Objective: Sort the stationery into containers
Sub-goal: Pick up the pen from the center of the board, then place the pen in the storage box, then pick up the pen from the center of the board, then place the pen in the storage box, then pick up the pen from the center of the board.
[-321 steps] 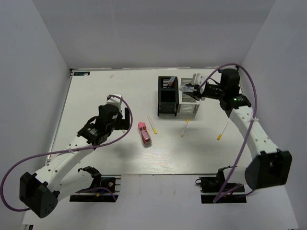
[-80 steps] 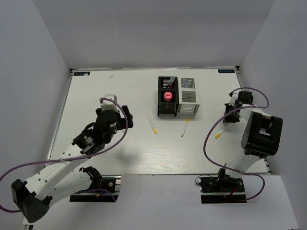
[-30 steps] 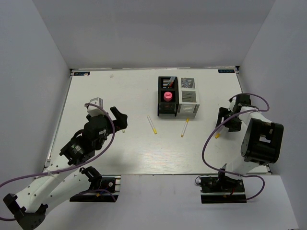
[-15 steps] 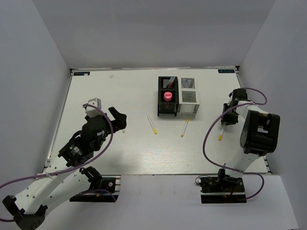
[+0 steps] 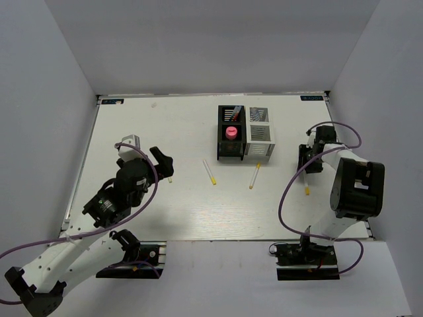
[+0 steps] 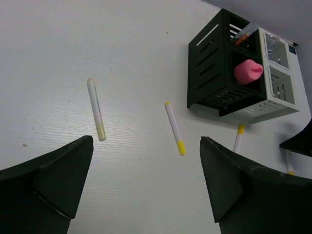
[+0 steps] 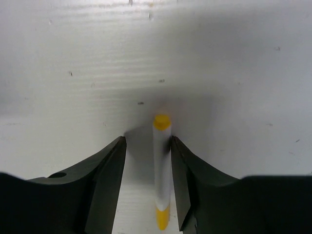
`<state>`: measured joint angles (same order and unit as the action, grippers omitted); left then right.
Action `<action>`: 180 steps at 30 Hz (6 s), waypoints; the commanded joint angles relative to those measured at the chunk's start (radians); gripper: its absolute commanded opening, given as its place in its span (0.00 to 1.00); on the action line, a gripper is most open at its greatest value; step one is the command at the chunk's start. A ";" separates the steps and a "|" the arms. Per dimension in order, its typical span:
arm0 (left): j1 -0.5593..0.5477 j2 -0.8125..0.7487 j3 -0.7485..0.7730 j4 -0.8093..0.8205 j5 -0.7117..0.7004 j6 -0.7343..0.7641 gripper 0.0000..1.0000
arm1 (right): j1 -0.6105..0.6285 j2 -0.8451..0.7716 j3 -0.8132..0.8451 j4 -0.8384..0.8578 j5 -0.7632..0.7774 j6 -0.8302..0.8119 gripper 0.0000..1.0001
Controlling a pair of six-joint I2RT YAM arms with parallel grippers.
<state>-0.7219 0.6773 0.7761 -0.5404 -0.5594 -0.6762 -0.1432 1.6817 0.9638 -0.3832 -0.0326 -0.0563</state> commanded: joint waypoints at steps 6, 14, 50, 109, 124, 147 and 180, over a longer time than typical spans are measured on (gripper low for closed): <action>0.013 0.016 -0.008 -0.006 -0.042 0.012 1.00 | 0.004 -0.086 -0.131 -0.071 0.008 -0.097 0.41; 0.013 0.027 -0.017 0.013 -0.051 0.032 1.00 | -0.001 -0.082 -0.137 -0.080 -0.024 -0.178 0.00; 0.059 0.476 0.046 0.014 0.021 0.135 0.98 | 0.142 0.012 0.538 -0.079 -1.155 -0.646 0.00; 0.365 1.076 0.265 0.128 0.349 0.168 0.00 | 0.157 -0.832 -0.211 0.066 -0.761 -0.197 0.67; 0.228 0.725 0.218 0.479 0.909 0.374 0.00 | 0.008 -0.849 -0.243 0.159 -0.718 -0.109 0.79; -0.059 1.280 0.733 1.060 0.658 0.267 0.00 | -0.228 -0.853 -0.241 0.104 -0.934 -0.116 0.88; -0.117 1.003 0.652 0.771 0.523 0.453 0.89 | -0.176 -0.784 -0.197 -0.281 -0.993 -0.554 0.69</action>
<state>-0.8337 1.8912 1.4830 0.3622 -0.0769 -0.2634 -0.3805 0.9115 0.7525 -0.6186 -1.1019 -0.5346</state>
